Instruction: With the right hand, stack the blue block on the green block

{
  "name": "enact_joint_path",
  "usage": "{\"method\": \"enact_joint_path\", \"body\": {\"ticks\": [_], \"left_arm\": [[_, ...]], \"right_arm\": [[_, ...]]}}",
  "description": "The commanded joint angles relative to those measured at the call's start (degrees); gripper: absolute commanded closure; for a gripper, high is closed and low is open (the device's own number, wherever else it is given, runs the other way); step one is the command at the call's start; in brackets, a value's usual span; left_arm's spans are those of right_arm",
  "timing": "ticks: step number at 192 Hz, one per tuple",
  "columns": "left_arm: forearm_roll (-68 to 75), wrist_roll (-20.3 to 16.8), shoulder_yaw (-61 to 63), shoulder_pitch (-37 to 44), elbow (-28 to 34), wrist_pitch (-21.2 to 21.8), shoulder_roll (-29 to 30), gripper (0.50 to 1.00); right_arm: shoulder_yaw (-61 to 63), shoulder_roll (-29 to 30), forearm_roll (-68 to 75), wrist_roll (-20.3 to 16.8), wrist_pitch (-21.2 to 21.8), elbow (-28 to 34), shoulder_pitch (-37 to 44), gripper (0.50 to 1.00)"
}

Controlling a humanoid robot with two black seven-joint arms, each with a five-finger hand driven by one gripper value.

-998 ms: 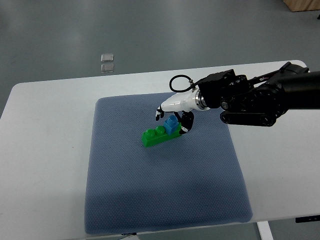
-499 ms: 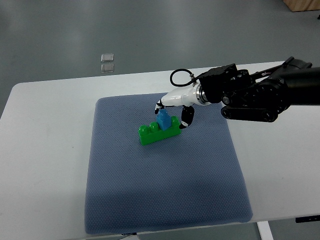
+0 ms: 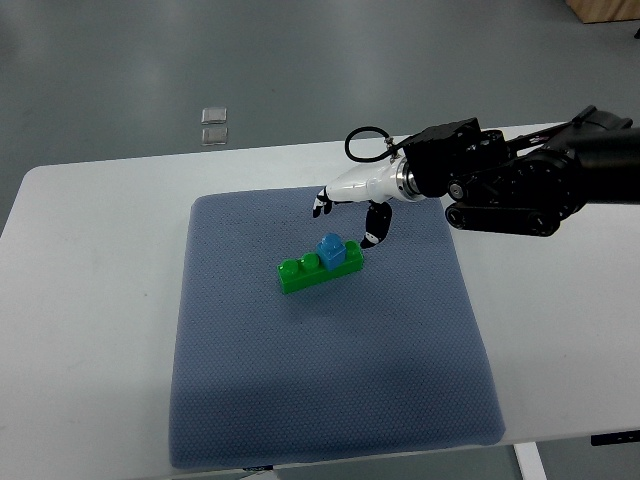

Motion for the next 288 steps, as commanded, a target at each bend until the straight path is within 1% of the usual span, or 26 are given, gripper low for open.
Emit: {"method": "enact_joint_path", "body": {"ticks": [1, 30, 47, 72, 91, 123, 151, 176, 201, 226, 247, 265, 267, 268, 269, 270, 271, 272, 274, 288], "left_arm": [[0.02, 0.0, 0.0, 0.0, 0.0, 0.01, 0.0, 0.5], [0.02, 0.0, 0.0, 0.0, 0.0, 0.01, 0.0, 0.5], [0.02, 0.0, 0.0, 0.0, 0.0, 0.01, 0.0, 0.5], [0.02, 0.0, 0.0, 0.0, 0.0, 0.01, 0.0, 0.5], [0.02, 0.0, 0.0, 0.0, 0.0, 0.01, 0.0, 0.5], [0.02, 0.0, 0.0, 0.0, 0.0, 0.01, 0.0, 0.5], [0.02, 0.0, 0.0, 0.0, 0.0, 0.01, 0.0, 0.5], [0.02, 0.0, 0.0, 0.0, 0.0, 0.01, 0.0, 0.5], [-0.07, 0.0, 0.0, 0.0, 0.0, 0.01, 0.0, 0.5], [-0.07, 0.0, 0.0, 0.0, 0.0, 0.01, 0.0, 0.5], [0.02, 0.0, 0.0, 0.0, 0.0, 0.01, 0.0, 0.5], [0.02, 0.0, 0.0, 0.0, 0.0, 0.01, 0.0, 0.5], [-0.07, 0.0, 0.0, 0.0, 0.0, 0.01, 0.0, 0.5], [0.02, 0.0, 0.0, 0.0, 0.0, 0.01, 0.0, 0.5], [0.02, 0.0, 0.0, 0.0, 0.0, 0.01, 0.0, 0.5], [-0.06, 0.0, 0.0, 0.0, 0.0, 0.01, 0.0, 0.5], [-0.07, 0.0, 0.0, 0.0, 0.0, 0.01, 0.0, 0.5], [0.02, 0.0, 0.0, 0.0, 0.0, 0.01, 0.0, 0.5], [0.02, 0.0, 0.0, 0.0, 0.0, 0.01, 0.0, 0.5], [0.02, 0.0, 0.0, 0.0, 0.0, 0.01, 0.0, 0.5]], "right_arm": [[0.25, -0.81, 1.23, 0.0, -0.07, -1.45, -0.34, 0.671], [3.68, -2.65, 8.26, -0.09, 0.1, -4.52, -2.1, 0.671], [7.54, -4.58, 12.47, -0.18, 0.1, -6.54, -5.17, 0.671], [13.08, -6.96, 15.12, -0.09, -0.43, -9.18, -9.84, 0.671], [19.93, -9.24, 17.75, -0.09, -0.51, -11.38, -14.49, 0.671], [30.66, -12.41, 21.62, -0.18, -0.86, -11.73, -21.7, 0.671], [41.82, -14.69, 23.03, -0.18, -2.36, -11.73, -28.64, 0.671], [51.22, -14.08, 23.03, -0.18, -4.91, -11.82, -34.35, 0.671], [58.87, -12.59, 23.03, -0.18, -5.43, -11.73, -39.19, 0.671], [65.2, -9.86, 22.94, -0.18, -5.7, -11.82, -41.83, 0.671], [70.21, -6.44, 22.85, -0.09, -9.21, -11.64, -44.11, 0.671], [73.03, -4.59, 22.85, -0.09, -11.24, -11.38, -44.82, 0.668], [73.47, -4.32, 22.85, -0.09, -11.41, -11.38, -44.99, 0.662], [73.99, -4.15, 22.85, -0.09, -11.5, -11.38, -45.08, 0.646], [73.99, -4.15, 22.85, -0.09, -11.5, -11.38, -45.08, 0.646], [74.52, -3.89, 22.85, -0.09, -11.67, -11.38, -45.25, 0.628], [74.52, -3.88, 22.85, -0.09, -11.68, -11.38, -45.26, 0.628], [74.96, -3.71, 22.85, -0.09, -11.85, -11.38, -45.43, 0.609], [75.39, -3.53, 22.85, -0.09, -11.94, -11.38, -45.69, 0.599], [79.17, -2.65, 22.85, -0.09, -12.47, -11.64, -46.92, 0.591]]}}
